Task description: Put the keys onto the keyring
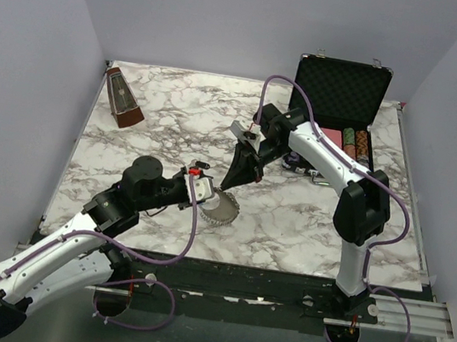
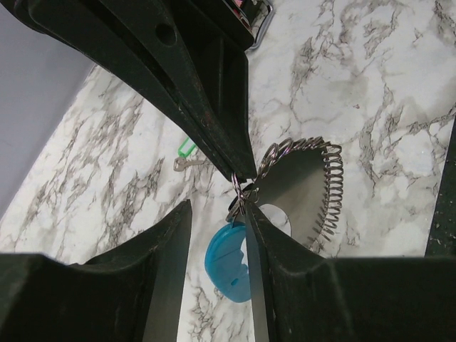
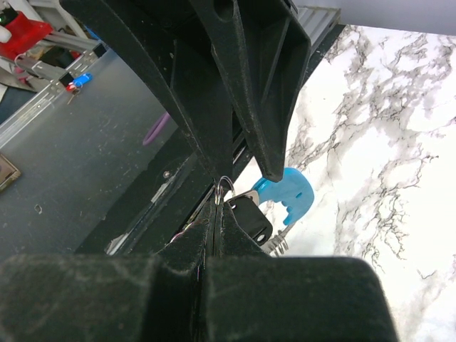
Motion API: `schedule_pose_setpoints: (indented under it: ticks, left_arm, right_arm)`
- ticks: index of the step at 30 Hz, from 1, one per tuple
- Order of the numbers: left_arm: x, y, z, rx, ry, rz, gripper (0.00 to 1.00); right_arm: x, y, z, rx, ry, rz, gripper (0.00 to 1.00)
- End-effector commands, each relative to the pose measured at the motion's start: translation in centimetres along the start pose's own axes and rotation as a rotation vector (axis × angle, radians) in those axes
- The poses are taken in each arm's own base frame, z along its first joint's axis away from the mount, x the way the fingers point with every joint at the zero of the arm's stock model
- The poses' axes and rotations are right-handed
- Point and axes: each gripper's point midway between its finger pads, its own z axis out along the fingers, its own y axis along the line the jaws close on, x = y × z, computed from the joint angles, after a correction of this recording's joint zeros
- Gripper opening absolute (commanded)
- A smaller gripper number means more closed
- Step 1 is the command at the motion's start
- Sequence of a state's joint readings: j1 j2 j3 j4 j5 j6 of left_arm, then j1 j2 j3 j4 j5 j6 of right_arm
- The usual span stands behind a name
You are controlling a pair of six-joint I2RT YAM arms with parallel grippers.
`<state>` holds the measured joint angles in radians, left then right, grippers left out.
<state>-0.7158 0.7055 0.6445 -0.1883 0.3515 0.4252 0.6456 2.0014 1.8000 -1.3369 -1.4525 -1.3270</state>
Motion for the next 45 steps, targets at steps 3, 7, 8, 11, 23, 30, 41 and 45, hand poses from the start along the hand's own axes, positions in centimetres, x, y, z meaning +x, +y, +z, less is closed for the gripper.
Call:
schedule_pose_setpoints:
  ticks: [3, 7, 8, 11, 23, 30, 41, 45]
  left_arm:
    - [-0.4, -0.4, 0.2, 0.024, -0.017, -0.007, 0.37]
    - [-0.3, -0.7, 0.4, 0.046, -0.015, -0.011, 0.33]
    - [-0.3, -0.9, 0.5, 0.055, -0.014, -0.013, 0.31]
    - [-0.2, -1.1, 0.7, 0.075, -0.005, -0.015, 0.26]
    - [0.5, -1.7, 0.5, 0.132, 0.034, 0.051, 0.0]
    - [2.0, -2.7, 0.0, 0.186, 0.08, 0.113, 0.0]
    - [3.3, -4.0, 0.6, 0.226, 0.105, 0.108, 0.0]
    - [3.6, -4.3, 0.6, 0.222, 0.115, 0.069, 0.0]
  right_arm:
    - [-3.8, 1.3, 0.5, -0.053, -0.2, 0.074, 0.01]
    - [-3.9, 1.3, 0.5, -0.053, -0.2, 0.074, 0.01]
    - [-3.8, 1.3, 0.5, -0.053, -0.199, 0.074, 0.01]
    - [-3.8, 1.3, 0.5, -0.053, -0.2, 0.076, 0.01]
    - [-3.8, 1.3, 0.5, -0.053, -0.2, 0.08, 0.01]
    - [-3.5, 1.1, 0.5, -0.053, -0.2, 0.094, 0.01]
    - [-3.0, 0.8, 0.5, -0.054, -0.2, 0.122, 0.01]
    - [-3.0, 0.8, 0.5, -0.054, -0.199, 0.119, 0.01]
